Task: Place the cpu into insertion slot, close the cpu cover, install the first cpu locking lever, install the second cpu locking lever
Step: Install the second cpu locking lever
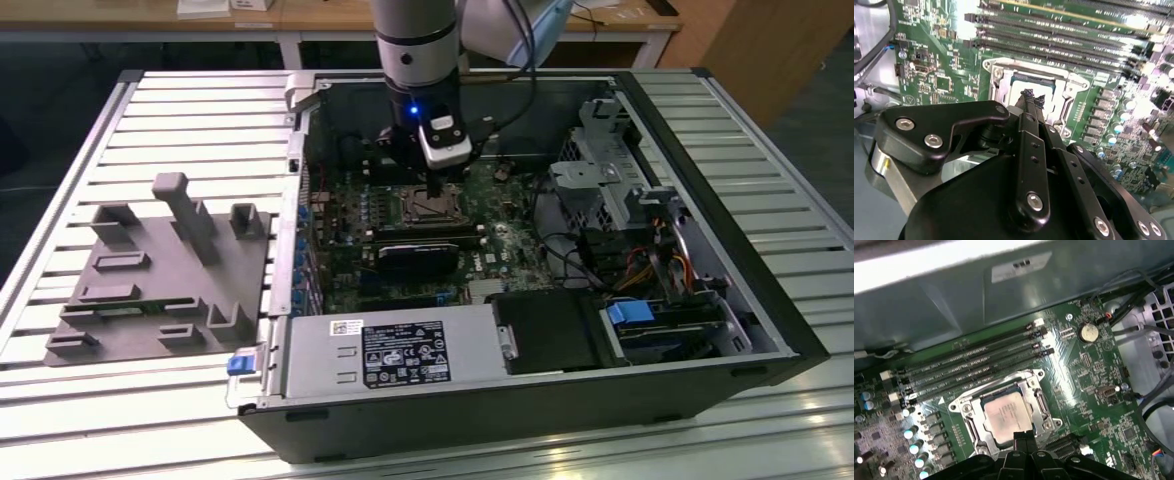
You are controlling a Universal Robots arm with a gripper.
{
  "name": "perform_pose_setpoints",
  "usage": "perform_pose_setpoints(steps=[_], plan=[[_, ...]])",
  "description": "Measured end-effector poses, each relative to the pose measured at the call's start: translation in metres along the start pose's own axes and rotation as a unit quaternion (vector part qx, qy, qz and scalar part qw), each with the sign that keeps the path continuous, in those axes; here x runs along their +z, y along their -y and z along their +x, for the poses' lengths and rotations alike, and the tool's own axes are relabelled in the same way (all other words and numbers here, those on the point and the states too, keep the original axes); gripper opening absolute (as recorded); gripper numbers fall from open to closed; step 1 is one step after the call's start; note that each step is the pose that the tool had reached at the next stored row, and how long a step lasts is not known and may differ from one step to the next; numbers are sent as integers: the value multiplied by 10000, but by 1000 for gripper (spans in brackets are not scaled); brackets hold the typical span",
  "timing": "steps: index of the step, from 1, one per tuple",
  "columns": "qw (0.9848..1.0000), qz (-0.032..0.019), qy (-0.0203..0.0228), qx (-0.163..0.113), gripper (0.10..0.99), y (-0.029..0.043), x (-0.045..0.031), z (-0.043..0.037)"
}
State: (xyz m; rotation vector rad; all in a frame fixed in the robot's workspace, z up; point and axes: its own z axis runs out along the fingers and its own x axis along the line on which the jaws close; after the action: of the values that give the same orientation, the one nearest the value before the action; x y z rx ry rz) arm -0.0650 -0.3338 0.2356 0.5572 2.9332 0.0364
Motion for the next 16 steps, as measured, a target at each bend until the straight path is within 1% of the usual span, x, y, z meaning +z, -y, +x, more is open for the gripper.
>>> perform_pose_setpoints(steps=[11,16], plan=[[10000,0,0,0,102,205,1,-80],[10000,-2,0,-12,102,270,6,-100]])
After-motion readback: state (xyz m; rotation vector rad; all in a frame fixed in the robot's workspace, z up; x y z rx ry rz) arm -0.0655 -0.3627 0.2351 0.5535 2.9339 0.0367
